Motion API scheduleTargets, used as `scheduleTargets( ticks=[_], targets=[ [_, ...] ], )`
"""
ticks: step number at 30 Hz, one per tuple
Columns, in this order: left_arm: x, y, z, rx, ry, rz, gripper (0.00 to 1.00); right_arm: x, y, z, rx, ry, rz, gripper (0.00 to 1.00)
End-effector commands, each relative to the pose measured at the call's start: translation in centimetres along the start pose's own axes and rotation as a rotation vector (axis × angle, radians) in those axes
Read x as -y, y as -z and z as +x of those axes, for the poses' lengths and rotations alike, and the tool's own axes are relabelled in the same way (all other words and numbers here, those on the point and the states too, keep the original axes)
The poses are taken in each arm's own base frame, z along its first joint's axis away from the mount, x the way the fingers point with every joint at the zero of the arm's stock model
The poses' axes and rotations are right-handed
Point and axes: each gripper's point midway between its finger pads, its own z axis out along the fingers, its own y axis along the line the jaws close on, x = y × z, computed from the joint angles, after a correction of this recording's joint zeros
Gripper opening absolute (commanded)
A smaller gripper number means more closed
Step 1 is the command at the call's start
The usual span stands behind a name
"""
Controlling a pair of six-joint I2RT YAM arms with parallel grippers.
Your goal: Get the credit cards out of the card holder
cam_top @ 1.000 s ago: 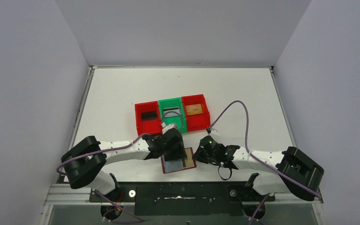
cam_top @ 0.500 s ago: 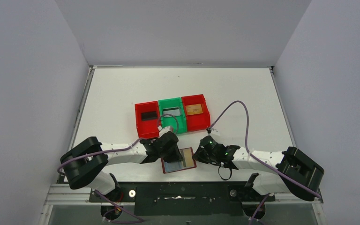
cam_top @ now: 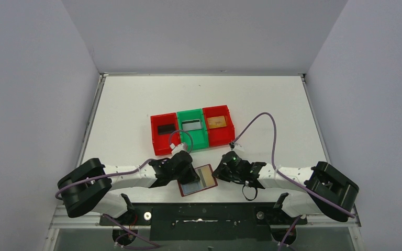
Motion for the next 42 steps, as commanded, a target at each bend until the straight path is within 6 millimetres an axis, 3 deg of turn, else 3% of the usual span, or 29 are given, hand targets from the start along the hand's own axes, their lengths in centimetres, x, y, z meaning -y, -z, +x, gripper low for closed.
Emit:
scheduleTargets(
  ticks=[1, 12, 19, 22, 27, 30, 34, 36, 42],
  targets=[
    [0.2, 0.7, -0.7, 0.025, -0.001, 0.028, 0.00, 4.8, -0.2, 2.1, -0.062, 0.023, 0.157, 0.00],
    [0.5, 1.0, -0.4, 0.002, -0.015, 0.049, 0.00, 4.7, -0.1, 1.9, -0.051, 0.026, 0.151, 0.00],
    [0.6, 0.2, 0.1, -0.031, 0.004, 0.044, 0.26, 4.0, -0.2, 1.9, -0.057, 0.041, 0.121, 0.03],
    [0.5, -0.3, 0.6, -0.049, 0.013, 0.042, 0.29, 3.6, -0.2, 2.0, -0.059, 0.049, 0.104, 0.08],
    [0.5, -1.1, 1.1, -0.072, 0.023, 0.058, 0.29, 2.0, 0.0, 2.0, -0.060, 0.080, 0.026, 0.17],
    [0.5, -1.3, 1.1, -0.073, 0.015, 0.056, 0.23, 1.3, 0.2, 1.9, -0.060, 0.087, -0.004, 0.21],
    [0.3, -1.3, 0.8, -0.060, -0.016, 0.033, 0.17, 1.3, 0.3, 1.8, -0.059, 0.090, -0.001, 0.12],
    [0.3, -1.2, 0.5, -0.055, -0.027, 0.024, 0.14, 1.0, 0.4, 1.7, -0.055, 0.088, -0.015, 0.01],
    [0.8, -1.0, -0.6, -0.038, -0.076, 0.029, 0.03, 0.7, 1.3, 1.3, -0.024, 0.049, -0.041, 0.00]
  ],
)
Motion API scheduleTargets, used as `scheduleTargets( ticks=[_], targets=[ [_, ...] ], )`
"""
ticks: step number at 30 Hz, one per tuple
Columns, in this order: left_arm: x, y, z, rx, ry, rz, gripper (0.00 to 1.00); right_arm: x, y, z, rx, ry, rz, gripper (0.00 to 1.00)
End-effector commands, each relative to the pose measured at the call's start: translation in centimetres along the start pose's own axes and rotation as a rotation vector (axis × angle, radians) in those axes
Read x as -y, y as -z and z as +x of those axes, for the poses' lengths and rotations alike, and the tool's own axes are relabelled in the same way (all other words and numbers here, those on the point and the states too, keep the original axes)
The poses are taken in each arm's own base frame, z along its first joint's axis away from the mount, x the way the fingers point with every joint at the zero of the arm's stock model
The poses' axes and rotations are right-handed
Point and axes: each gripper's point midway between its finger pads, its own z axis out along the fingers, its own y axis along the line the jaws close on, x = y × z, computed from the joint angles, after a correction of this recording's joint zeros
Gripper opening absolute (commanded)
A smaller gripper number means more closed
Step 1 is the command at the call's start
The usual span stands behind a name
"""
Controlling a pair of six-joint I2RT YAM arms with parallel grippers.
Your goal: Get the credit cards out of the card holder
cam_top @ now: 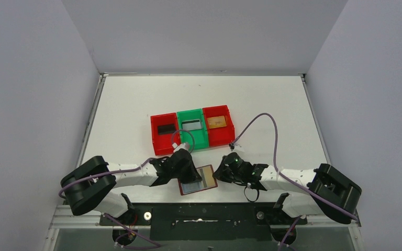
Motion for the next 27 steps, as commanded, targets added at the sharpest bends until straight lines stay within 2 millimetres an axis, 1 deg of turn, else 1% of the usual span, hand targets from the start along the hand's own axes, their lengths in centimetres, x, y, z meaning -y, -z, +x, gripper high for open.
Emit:
scheduleTargets(
  ticks=[1, 6, 7, 8, 9, 12, 13, 18, 19, 22, 24, 26, 27],
  targets=[
    [0.5, -0.2, -1.3, 0.021, -0.078, -0.012, 0.01, 0.6, 1.1, 1.0, -0.015, -0.020, -0.004, 0.00],
    [1.9, -0.2, -2.6, 0.023, -0.154, -0.011, 0.00, 2.0, 2.1, 0.9, 0.024, -0.087, 0.004, 0.00],
    [1.5, -0.3, -2.6, 0.012, -0.165, -0.032, 0.00, 2.2, 2.2, 0.9, 0.033, -0.099, 0.000, 0.00],
    [2.2, -0.3, -2.9, 0.015, -0.174, -0.027, 0.00, 2.2, 2.3, 0.8, 0.042, -0.110, -0.007, 0.00],
    [2.3, -0.3, -3.0, 0.009, -0.181, -0.033, 0.00, 2.3, 2.5, 0.6, 0.049, -0.115, -0.011, 0.00],
    [2.2, -0.1, -2.9, -0.014, -0.214, -0.056, 0.00, 1.5, 2.9, -0.1, 0.072, -0.104, -0.039, 0.00],
    [2.0, 0.0, -2.8, -0.024, -0.222, -0.064, 0.00, 1.0, 3.1, -0.4, 0.083, -0.095, -0.050, 0.02],
    [1.3, 0.6, -2.4, -0.047, -0.225, -0.091, 0.00, -1.3, 3.7, -2.2, 0.113, -0.012, -0.077, 0.20],
    [1.1, 0.8, -2.5, -0.038, -0.217, -0.099, 0.00, -1.7, 3.7, -2.5, 0.117, 0.009, -0.078, 0.22],
    [0.8, 1.5, -2.8, -0.001, -0.178, -0.102, 0.00, -3.3, 3.6, -3.4, 0.121, 0.065, -0.087, 0.26],
    [0.8, 2.0, -3.2, 0.031, -0.156, -0.091, 0.05, -3.8, 3.2, -3.8, 0.119, 0.086, -0.075, 0.29],
    [1.1, 2.5, -3.6, 0.061, -0.142, -0.073, 0.11, -3.7, 2.5, -3.9, 0.107, 0.098, -0.043, 0.32],
    [1.0, 2.6, -3.7, 0.068, -0.137, -0.071, 0.13, -3.6, 2.1, -3.9, 0.096, 0.100, -0.027, 0.32]
  ],
)
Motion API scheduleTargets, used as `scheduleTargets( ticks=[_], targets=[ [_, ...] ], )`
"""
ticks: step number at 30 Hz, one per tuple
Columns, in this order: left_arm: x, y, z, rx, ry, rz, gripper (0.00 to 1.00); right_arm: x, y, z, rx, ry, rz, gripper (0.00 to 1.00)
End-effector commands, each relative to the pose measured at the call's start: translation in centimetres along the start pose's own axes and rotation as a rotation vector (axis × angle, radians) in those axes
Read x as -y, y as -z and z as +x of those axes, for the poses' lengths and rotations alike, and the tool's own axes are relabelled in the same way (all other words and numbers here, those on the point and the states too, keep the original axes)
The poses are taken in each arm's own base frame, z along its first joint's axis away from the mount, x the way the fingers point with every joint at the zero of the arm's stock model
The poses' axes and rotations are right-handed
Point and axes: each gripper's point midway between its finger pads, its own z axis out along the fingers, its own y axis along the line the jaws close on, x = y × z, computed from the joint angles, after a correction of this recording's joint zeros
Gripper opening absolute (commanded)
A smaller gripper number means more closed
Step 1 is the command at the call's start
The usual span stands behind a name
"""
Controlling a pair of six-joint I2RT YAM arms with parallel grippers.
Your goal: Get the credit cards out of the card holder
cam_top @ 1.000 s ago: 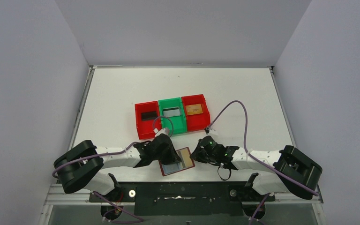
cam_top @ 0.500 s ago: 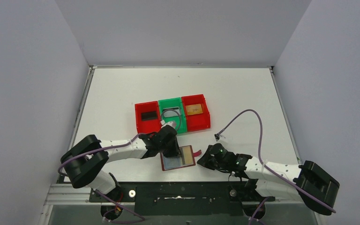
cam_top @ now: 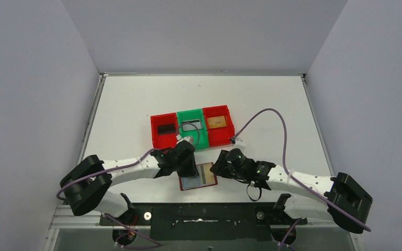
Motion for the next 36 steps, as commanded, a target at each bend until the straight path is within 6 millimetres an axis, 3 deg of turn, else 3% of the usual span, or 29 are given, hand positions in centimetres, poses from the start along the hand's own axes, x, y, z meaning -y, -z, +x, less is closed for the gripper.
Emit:
scheduleTargets(
  ticks=[1, 9, 13, 18, 24, 36],
  targets=[
    [0.2, 1.5, -1.6, 0.087, 0.048, 0.030, 0.14, -0.4, -1.2, -1.4, 0.015, 0.054, 0.042, 0.32],
    [-1.8, 2.3, -1.7, 0.108, 0.049, -0.049, 0.31, 0.8, -2.5, -0.6, -0.032, 0.047, 0.081, 0.35],
    [-3.3, 2.4, -1.3, 0.111, 0.050, -0.098, 0.42, 1.0, -2.8, 0.4, -0.080, 0.057, 0.062, 0.29],
    [-3.5, 1.9, -0.4, 0.082, 0.043, -0.077, 0.49, 0.7, -3.0, 1.0, -0.095, 0.040, 0.021, 0.30],
    [-5.2, 0.9, 0.5, 0.021, -0.003, -0.167, 0.49, 0.4, -3.3, 1.3, -0.114, 0.042, 0.008, 0.23],
    [-5.6, 0.2, 1.2, -0.011, -0.014, -0.185, 0.40, -0.2, -3.3, 1.6, -0.125, 0.028, -0.025, 0.17]
  ],
)
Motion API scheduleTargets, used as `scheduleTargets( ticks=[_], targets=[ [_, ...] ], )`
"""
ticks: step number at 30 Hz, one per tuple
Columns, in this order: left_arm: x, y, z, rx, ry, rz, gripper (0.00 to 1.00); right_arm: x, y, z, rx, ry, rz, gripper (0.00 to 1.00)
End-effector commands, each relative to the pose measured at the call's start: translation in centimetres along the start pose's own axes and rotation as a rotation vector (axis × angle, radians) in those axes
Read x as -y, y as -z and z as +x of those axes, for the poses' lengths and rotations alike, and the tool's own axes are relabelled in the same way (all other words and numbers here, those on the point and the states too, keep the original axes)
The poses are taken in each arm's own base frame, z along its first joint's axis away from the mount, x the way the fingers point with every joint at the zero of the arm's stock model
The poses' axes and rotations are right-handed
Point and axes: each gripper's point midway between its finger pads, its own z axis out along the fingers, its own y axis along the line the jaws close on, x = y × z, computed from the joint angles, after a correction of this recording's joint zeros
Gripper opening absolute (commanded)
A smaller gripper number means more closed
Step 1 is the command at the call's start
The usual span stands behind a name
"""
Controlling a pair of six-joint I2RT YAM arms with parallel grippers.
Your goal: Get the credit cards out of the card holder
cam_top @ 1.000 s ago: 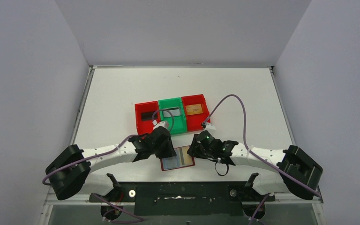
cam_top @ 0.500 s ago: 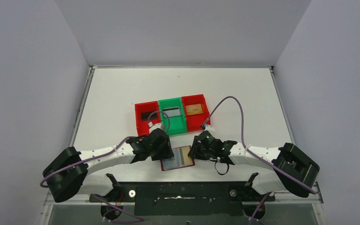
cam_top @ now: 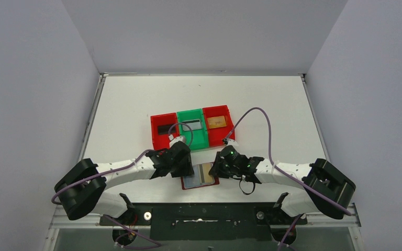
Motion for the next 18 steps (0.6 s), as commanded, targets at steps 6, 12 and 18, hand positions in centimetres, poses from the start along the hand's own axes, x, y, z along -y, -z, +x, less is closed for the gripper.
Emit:
scheduleTargets(
  ticks=[6, 12, 18],
  targets=[
    [-1.7, 0.1, 0.9, -0.039, -0.024, -0.075, 0.40, 0.4, 0.2, -0.6, 0.036, -0.010, 0.016, 0.05],
    [1.2, 1.4, -1.4, 0.026, -0.008, 0.010, 0.45, 0.0, -0.4, 0.0, 0.005, -0.013, -0.011, 0.04],
    [4.0, 2.5, -1.9, 0.049, -0.001, 0.153, 0.49, 0.1, -0.6, 0.0, 0.007, -0.021, 0.002, 0.02]
  ],
)
